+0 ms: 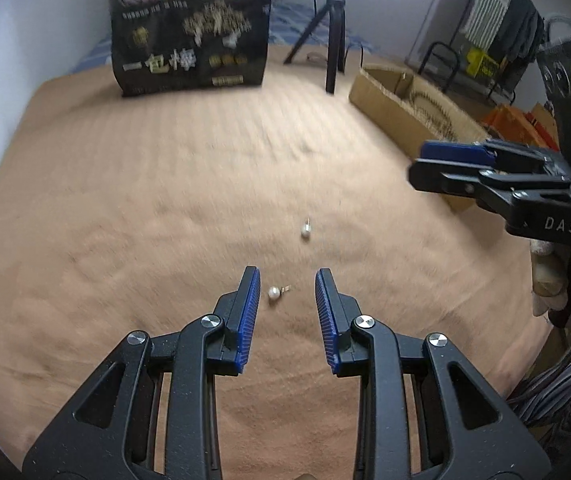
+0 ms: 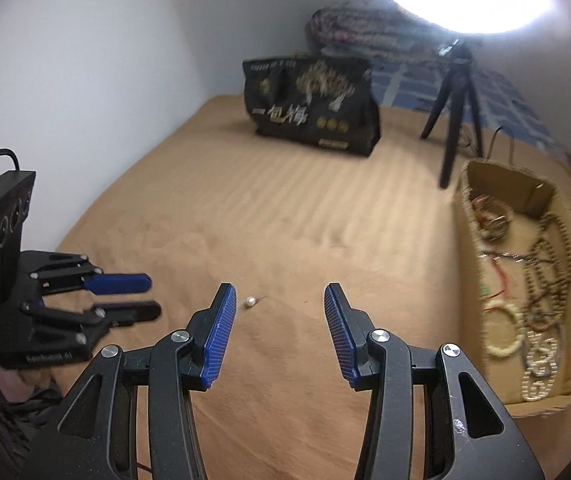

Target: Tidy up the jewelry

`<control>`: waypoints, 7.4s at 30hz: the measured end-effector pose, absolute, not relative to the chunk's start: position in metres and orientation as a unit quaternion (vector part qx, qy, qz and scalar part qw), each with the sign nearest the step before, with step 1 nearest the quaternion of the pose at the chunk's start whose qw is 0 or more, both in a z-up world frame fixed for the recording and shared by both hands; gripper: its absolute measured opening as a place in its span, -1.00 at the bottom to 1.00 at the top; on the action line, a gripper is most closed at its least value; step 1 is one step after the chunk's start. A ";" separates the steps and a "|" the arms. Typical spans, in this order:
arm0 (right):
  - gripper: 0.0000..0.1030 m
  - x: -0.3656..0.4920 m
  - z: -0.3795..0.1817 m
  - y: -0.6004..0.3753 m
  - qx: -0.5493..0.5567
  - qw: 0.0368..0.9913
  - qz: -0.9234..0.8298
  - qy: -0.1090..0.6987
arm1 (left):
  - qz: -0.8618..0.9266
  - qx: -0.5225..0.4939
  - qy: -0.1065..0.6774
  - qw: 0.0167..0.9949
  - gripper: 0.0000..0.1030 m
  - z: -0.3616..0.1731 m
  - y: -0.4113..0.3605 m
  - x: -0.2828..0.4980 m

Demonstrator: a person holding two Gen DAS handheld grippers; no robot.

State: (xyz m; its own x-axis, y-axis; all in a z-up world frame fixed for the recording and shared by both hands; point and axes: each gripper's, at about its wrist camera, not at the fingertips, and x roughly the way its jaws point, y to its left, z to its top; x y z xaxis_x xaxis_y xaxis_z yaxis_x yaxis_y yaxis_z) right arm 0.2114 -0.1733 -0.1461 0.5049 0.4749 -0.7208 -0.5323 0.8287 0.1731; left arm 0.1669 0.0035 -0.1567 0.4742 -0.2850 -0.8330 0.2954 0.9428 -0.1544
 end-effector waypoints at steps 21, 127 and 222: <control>-0.24 0.239 -0.208 -0.111 -0.092 0.827 0.307 0.462 | -0.169 0.028 0.521 0.836 -0.46 -0.205 -0.005 0.183; -0.46 0.312 -0.108 -0.364 0.033 0.933 0.091 0.346 | -0.248 -0.013 0.384 0.889 -0.71 -0.085 -0.223 0.293; 0.60 0.096 -0.018 -0.295 -0.024 0.977 -0.014 0.211 | -0.172 0.066 0.260 0.948 1.00 0.016 -0.102 0.087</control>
